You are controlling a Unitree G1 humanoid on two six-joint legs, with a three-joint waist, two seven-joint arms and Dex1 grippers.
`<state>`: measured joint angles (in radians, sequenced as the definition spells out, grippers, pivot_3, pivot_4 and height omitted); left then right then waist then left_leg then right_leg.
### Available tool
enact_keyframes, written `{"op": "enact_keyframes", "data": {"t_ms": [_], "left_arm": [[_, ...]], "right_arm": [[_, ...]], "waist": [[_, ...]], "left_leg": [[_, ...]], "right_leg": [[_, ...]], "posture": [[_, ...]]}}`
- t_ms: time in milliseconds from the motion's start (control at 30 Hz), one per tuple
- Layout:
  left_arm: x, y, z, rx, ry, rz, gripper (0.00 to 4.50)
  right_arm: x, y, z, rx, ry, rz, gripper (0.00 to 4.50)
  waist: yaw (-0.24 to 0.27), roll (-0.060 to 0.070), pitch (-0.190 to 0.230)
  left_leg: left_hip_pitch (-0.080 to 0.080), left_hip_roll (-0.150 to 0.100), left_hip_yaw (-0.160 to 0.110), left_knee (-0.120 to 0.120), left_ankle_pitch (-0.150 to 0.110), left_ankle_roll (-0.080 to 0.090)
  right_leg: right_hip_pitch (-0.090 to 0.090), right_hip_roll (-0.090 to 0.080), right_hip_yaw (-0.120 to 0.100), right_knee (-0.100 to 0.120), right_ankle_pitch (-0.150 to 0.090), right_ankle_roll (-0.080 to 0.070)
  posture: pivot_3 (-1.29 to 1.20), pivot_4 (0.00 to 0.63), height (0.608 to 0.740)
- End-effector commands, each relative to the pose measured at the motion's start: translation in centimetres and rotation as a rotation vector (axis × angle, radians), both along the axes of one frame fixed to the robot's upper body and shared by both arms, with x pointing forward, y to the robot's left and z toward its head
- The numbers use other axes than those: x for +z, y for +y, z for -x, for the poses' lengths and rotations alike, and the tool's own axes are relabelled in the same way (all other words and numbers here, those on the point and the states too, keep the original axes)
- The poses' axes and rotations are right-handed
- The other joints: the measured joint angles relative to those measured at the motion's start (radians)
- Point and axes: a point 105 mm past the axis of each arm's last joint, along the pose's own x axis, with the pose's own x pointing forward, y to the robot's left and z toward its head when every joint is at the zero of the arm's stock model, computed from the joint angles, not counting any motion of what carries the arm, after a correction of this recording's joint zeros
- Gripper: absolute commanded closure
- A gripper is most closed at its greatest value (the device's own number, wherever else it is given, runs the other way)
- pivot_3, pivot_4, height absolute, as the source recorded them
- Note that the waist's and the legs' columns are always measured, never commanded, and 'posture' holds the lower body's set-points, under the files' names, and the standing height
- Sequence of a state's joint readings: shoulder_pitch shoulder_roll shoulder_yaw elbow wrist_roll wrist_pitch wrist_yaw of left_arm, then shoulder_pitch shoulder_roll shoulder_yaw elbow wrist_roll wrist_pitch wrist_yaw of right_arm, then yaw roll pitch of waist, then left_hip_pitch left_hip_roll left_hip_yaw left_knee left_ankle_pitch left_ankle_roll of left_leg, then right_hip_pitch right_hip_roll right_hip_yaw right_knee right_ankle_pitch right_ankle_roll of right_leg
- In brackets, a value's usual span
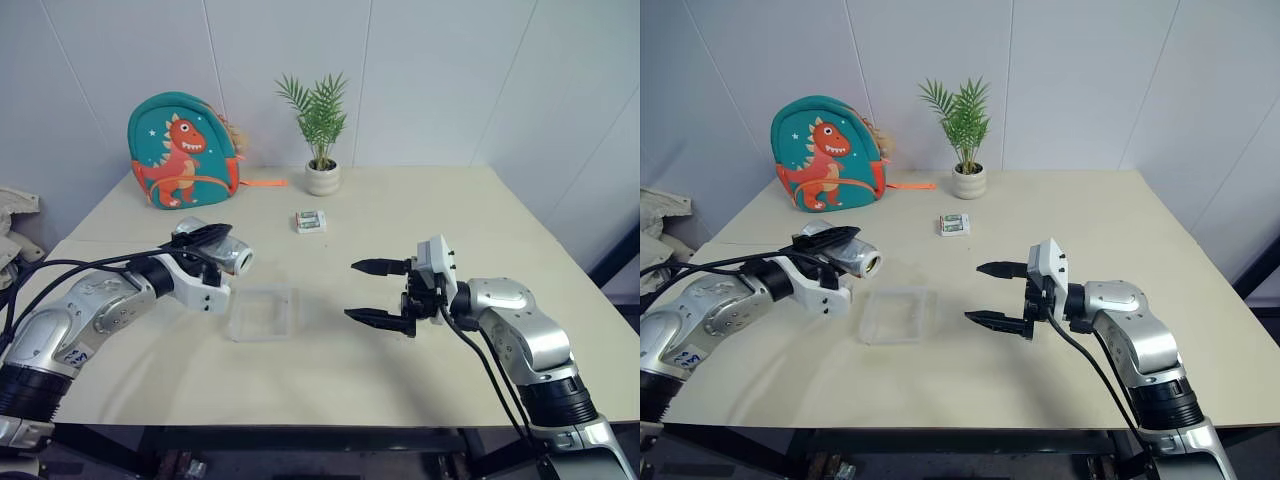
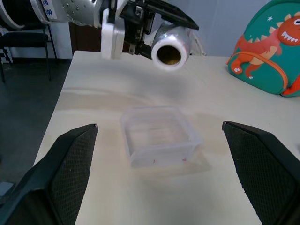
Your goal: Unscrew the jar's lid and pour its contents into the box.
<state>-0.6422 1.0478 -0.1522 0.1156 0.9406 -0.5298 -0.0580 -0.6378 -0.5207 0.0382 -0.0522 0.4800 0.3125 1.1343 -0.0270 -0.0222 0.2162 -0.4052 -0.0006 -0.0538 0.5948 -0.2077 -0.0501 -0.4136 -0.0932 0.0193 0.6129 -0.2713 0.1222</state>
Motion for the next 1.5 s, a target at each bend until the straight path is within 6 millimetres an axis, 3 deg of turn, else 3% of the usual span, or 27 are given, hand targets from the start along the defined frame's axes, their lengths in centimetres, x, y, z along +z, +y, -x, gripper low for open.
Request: {"op": "enact_keyframes", "data": {"t_ms": [33,133,267,533,700,833,1000,1200,1333,1500], "left_arm": [[1.5,-0.9,-0.5,-0.043,-0.195,-0.296,1.58],[2.4,-1.5,-1.2,-0.075,-0.279,-0.437,1.58],[3.4,-1.5,-2.0,-0.079,-0.313,-0.49,1.58],[0.7,-0.3,-2.1,-0.05,-0.178,-0.557,1.58],[1.5,0.4,-2.2,-0.003,-0.17,-0.474,1.58],[2.8,1.3,-2.0,0.034,-0.083,-0.124,1.58],[3.4,2.7,-1.5,0.071,0.137,0.524,1.58],[4.5,5.8,-0.1,0.053,0.219,1.13,1.58],[3.2,8.5,0.6,0.027,0.295,1.618,1.58],[0.9,9.4,1.4,-0.035,0.4,1.921,1.58]], "right_arm": [[0.8,0.4,0.3,0.007,-0.026,-0.044,0.02],[0.8,0.7,0.3,0.01,-0.02,-0.059,0.02],[0.9,0.9,0.2,0.008,-0.011,-0.09,0.02],[0.8,1.3,-0.1,-0.007,0.004,-0.138,0.02],[0.6,1.4,0.0,-0.006,0.007,-0.143,0.02],[0.7,1.5,0.0,-0.005,0.008,-0.144,0.02],[0.8,1.4,0.0,-0.002,0.007,-0.135,0.02],[1.0,1.3,0.3,0.004,0.002,-0.129,0.02],[1.4,1.5,0.6,0.016,-0.013,-0.122,0.02],[1.8,1.8,0.9,0.034,-0.023,-0.123,0.02]], "waist": [[0.0,0.0,0.0],[0.001,0.0,0.0],[-0.003,0.0,0.0],[-0.003,0.0,0.0],[0.0,-0.001,0.0],[-0.003,-0.001,0.0],[-0.003,-0.001,0.0],[-0.004,-0.001,0.0],[-0.004,-0.001,0.0],[-0.002,-0.003,-0.001]], "left_leg": [[0.0,0.0,0.0,0.0,0.0,0.0],[0.0,0.0,0.001,0.0,0.0,0.0],[0.0,0.0,0.001,0.0,0.0,0.001],[0.0,0.0,0.003,0.001,0.0,0.001],[0.0,-0.001,0.004,0.003,0.0,0.001],[0.001,0.0,0.005,0.004,0.0,0.001],[0.001,0.0,0.006,0.006,0.0,0.001],[0.001,0.001,0.006,0.013,-0.001,0.001],[0.002,0.001,0.006,0.016,-0.001,0.002],[0.003,0.001,0.006,0.018,-0.001,0.002]], "right_leg": [[0.0,0.0,0.0,0.0,0.0,0.0],[0.0,0.0,0.001,0.001,0.0,0.001],[-0.001,0.0,0.001,0.001,0.0,0.002],[-0.003,0.0,0.004,0.006,-0.001,0.002],[-0.003,0.0,0.005,0.008,-0.001,0.002],[-0.003,0.0,0.006,0.01,-0.001,0.002],[-0.004,0.001,0.009,0.013,-0.001,0.002],[-0.003,0.002,0.01,0.015,0.0,0.002],[-0.001,0.003,0.011,0.015,0.001,0.003],[0.0,0.003,0.011,0.015,0.002,0.003]], "posture": [[0.0,0.15,0.74],[0.0,0.15,0.74],[0.0,0.15,0.74],[0.0,0.15,0.74],[0.0,0.15,0.74],[0.0,0.15,0.74],[0.0,0.15,0.74],[0.0,0.15,0.74],[0.0,0.15,0.74],[0.0,0.15,0.74]]}}
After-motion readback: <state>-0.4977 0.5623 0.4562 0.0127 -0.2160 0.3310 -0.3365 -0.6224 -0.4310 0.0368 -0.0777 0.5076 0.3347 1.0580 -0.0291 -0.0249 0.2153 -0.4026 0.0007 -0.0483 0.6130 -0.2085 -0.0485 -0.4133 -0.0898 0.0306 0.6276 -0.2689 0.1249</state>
